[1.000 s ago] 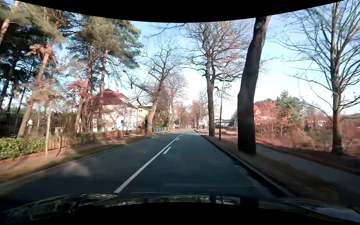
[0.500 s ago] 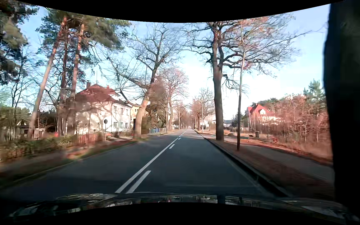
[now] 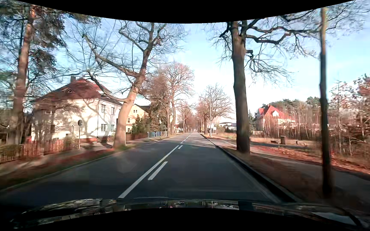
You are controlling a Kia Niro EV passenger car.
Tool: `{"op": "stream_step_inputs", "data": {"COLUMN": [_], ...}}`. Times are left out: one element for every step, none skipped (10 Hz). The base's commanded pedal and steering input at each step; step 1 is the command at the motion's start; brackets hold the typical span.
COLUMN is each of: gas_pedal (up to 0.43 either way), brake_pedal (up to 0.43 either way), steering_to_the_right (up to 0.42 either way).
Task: Follow the waypoints while adhering to traffic rules and regulations
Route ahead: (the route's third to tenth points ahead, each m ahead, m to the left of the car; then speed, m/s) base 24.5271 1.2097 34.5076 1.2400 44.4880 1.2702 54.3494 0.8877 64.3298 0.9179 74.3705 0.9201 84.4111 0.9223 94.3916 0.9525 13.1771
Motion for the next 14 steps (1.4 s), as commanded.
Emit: {"op": "stream_step_inputs", "data": {"gas_pedal": [0.138,0.138,0.138,0.138,0.138,0.138,0.130,0.130,0.130,0.118,0.118,0.118,0.110,0.110], "brake_pedal": [0.000,0.000,0.000,0.000,0.000,0.000,0.000,0.000,0.000,0.000,0.000,0.000,0.000,0.000], "steering_to_the_right": [-0.001,-0.001,-0.001,-0.001,-0.001,-0.001,-0.001,-0.001,-0.001,-0.001,-0.001,-0.001,-0.001,-0.001]}}
